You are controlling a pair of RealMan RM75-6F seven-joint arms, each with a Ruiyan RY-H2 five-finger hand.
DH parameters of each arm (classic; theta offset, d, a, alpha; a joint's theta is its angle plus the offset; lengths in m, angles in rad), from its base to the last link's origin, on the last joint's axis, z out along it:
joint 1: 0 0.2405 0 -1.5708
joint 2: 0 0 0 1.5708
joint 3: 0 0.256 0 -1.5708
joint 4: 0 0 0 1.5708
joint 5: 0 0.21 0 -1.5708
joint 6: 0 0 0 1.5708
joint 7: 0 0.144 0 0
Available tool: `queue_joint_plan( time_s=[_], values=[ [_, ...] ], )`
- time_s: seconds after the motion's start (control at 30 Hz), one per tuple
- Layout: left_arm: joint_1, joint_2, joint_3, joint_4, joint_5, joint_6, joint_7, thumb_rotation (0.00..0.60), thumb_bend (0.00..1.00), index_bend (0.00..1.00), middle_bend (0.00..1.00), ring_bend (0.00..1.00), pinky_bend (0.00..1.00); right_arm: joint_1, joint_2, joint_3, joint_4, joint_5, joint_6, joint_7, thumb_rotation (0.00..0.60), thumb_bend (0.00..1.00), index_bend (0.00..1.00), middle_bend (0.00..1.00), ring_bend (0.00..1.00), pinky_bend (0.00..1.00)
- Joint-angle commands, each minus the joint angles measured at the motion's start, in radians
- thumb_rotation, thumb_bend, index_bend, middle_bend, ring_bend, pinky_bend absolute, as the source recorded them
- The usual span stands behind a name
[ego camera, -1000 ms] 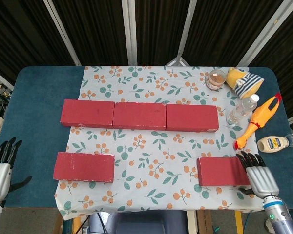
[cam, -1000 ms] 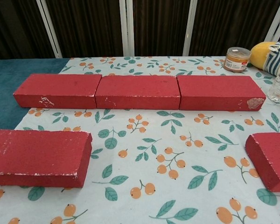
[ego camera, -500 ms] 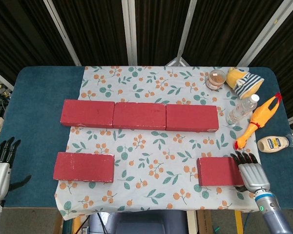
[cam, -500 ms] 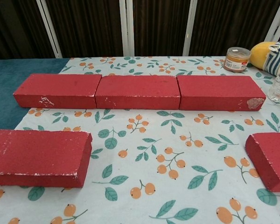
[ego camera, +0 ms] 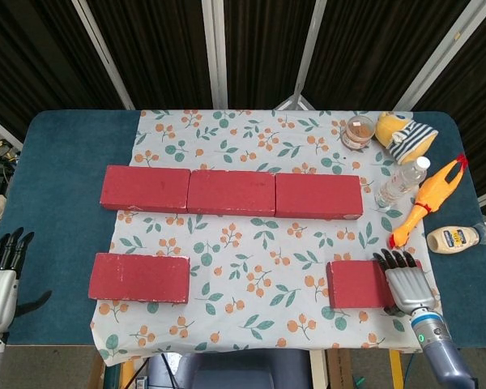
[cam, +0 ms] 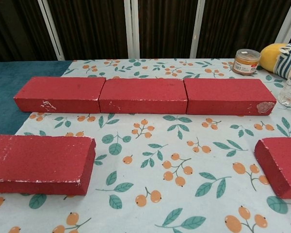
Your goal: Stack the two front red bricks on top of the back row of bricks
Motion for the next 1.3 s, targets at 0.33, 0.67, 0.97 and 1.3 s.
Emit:
queue_joint_plan(
  time_s=[0.33,0.67,0.97,1.3],
  values=[
    [-0.002,-0.003,-0.001,-0.005,-0.006,-0.003,0.011,0.6,0.0,0.01,0.0,0.0,0.1,0.035,-0.003,-0.023,-0.014,0.03,-0.002,-0.043,0.6,0.11,0.17,0.25,0.02,0.0],
    [-0.001,0.0,-0.001,-0.007,-0.01,-0.005,0.005,0.6,0.0,0.01,0.0,0.0,0.1,0.049,0.026,-0.026,-0.058,0.004,0.016,-0.031,0.6,0.11,0.28,0.28,0.05,0.0],
    [-0.009,0.005,-0.005,-0.007,-0.024,-0.02,-0.002,0.6,0.0,0.01,0.0,0.0,0.1,0.147,0.201,0.074,-0.305,0.113,0.039,-0.113,0.6,0.11,0.29,0.28,0.05,0.0],
    [-0.02,0.013,-0.015,-0.006,-0.059,-0.046,-0.015,0.6,0.0,0.01,0.0,0.0,0.1,0.555,0.224,0.247,-0.495,0.716,0.082,-0.452,0.6,0.11,0.29,0.28,0.06,0.0]
  ],
)
